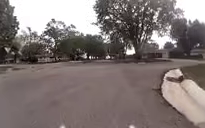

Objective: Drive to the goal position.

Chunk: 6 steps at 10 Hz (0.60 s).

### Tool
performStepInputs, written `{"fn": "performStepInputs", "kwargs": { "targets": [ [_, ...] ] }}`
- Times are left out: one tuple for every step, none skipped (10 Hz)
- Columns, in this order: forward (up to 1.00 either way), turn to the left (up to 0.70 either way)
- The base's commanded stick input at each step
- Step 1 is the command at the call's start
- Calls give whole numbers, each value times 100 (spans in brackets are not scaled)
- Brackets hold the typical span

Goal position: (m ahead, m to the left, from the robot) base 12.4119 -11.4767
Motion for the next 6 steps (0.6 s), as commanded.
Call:
{"fn": "performStepInputs", "kwargs": {
  "targets": [
    [50, -50],
    [50, -50],
    [50, -29],
    [50, 0],
    [50, 0],
    [50, 0]
  ]
}}
